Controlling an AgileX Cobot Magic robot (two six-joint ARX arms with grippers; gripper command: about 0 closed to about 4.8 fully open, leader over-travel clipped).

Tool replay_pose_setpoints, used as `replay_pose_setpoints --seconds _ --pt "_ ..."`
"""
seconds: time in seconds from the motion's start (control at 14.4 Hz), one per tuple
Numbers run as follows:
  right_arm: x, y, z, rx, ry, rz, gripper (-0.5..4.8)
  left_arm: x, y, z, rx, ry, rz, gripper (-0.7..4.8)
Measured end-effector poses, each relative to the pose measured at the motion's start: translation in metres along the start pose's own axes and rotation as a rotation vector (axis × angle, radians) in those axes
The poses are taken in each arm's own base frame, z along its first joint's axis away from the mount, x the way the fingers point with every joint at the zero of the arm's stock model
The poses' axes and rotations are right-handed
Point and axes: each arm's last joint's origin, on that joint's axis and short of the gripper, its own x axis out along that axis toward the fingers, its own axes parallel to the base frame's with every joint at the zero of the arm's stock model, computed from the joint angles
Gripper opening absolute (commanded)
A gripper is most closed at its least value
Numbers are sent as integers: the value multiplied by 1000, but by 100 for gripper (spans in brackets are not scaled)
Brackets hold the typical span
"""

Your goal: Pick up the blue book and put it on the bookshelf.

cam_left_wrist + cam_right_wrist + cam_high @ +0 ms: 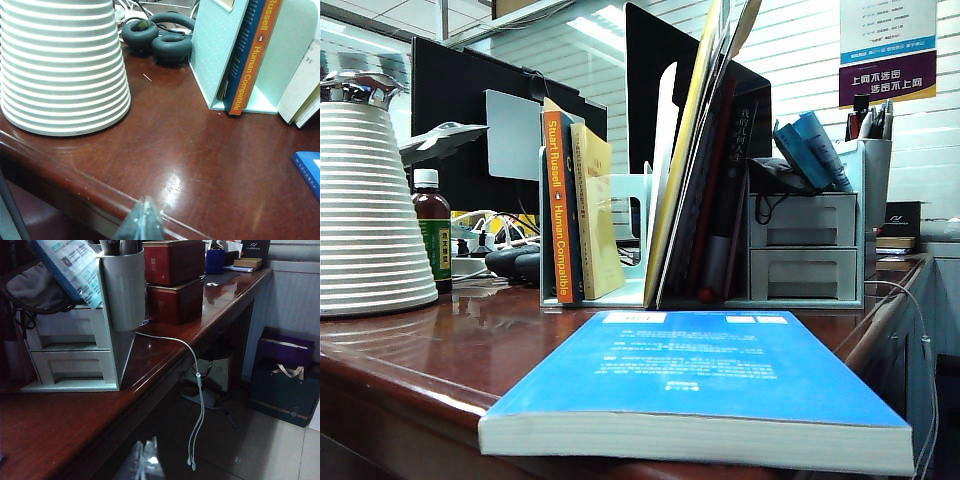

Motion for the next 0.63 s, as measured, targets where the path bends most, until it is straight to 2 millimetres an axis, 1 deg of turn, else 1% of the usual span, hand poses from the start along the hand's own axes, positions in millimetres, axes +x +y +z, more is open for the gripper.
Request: replay_pose_setpoints --seconds 0.07,0.14,0.21,0.28,0.42,0.63 --pt "0 0 0 1 0 0 -6 0 0 0 0 0 0 -6" --pt "-2 1 10 7 -35 4 -6 0 0 1 -3 -9 -1 -6" --pt "-6 2 27 17 -100 10 -6 0 0 5 -17 -50 -6 -6" --pt "-11 3 42 25 -150 15 -6 -1 -1 12 -58 -102 -3 -6" --pt "-18 4 65 31 -188 17 -6 -8 0 33 -136 -192 52 -6" --pt "-15 7 95 27 -165 15 -6 -15 -2 55 -154 -236 64 -6"
